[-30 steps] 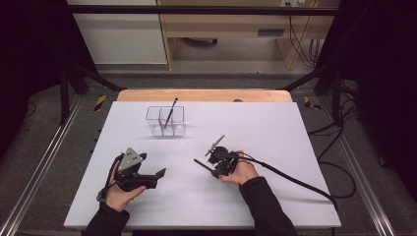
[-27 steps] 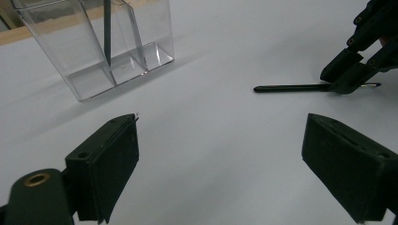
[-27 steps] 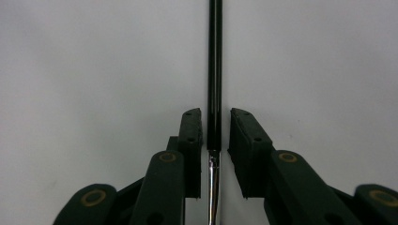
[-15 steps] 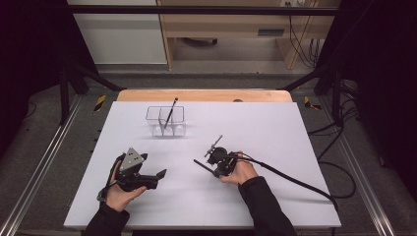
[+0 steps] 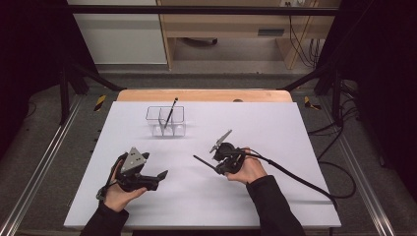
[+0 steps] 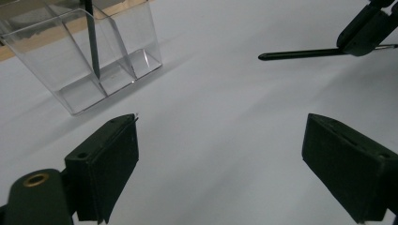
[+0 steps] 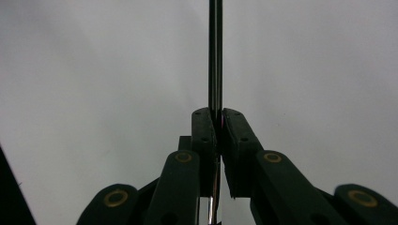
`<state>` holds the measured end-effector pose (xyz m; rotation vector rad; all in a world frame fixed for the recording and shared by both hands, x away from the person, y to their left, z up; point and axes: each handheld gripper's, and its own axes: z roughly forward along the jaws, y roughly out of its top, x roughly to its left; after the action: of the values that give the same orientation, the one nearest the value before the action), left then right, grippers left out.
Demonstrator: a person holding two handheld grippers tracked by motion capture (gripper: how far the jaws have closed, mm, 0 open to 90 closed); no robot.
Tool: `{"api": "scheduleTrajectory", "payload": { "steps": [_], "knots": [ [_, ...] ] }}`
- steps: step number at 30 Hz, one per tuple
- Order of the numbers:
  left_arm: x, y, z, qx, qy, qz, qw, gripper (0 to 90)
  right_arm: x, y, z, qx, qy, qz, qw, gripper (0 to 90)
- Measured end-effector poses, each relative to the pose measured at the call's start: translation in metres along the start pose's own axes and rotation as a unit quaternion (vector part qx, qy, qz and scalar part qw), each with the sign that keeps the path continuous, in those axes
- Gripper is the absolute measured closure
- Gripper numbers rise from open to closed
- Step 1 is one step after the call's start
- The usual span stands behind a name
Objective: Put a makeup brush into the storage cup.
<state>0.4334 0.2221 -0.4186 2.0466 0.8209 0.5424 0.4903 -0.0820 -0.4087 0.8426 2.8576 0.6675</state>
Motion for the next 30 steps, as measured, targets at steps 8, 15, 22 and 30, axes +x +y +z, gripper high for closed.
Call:
{"api": "scheduleTrajectory", "payload": {
  "steps": [8,15,22,30],
  "knots": [
    [-0.007,0.012,-0.002,0.002,-0.012,0.034,0.9993,10.1,0.006,-0.005,-0.024,-0.021,0.013,-0.011,0.9996,84.4],
    [-0.015,0.024,0.000,0.015,-0.018,0.083,0.9963,9.7,0.009,-0.008,-0.034,-0.019,0.025,-0.019,0.9993,84.3],
    [-0.028,0.040,0.004,0.031,-0.021,0.137,0.9898,9.6,0.012,-0.011,-0.040,-0.020,0.036,-0.025,0.9988,84.3],
    [-0.045,0.053,0.010,0.045,-0.025,0.187,0.9810,9.4,0.015,-0.013,-0.045,-0.026,0.048,-0.033,0.9980,84.3]
  ]
}}
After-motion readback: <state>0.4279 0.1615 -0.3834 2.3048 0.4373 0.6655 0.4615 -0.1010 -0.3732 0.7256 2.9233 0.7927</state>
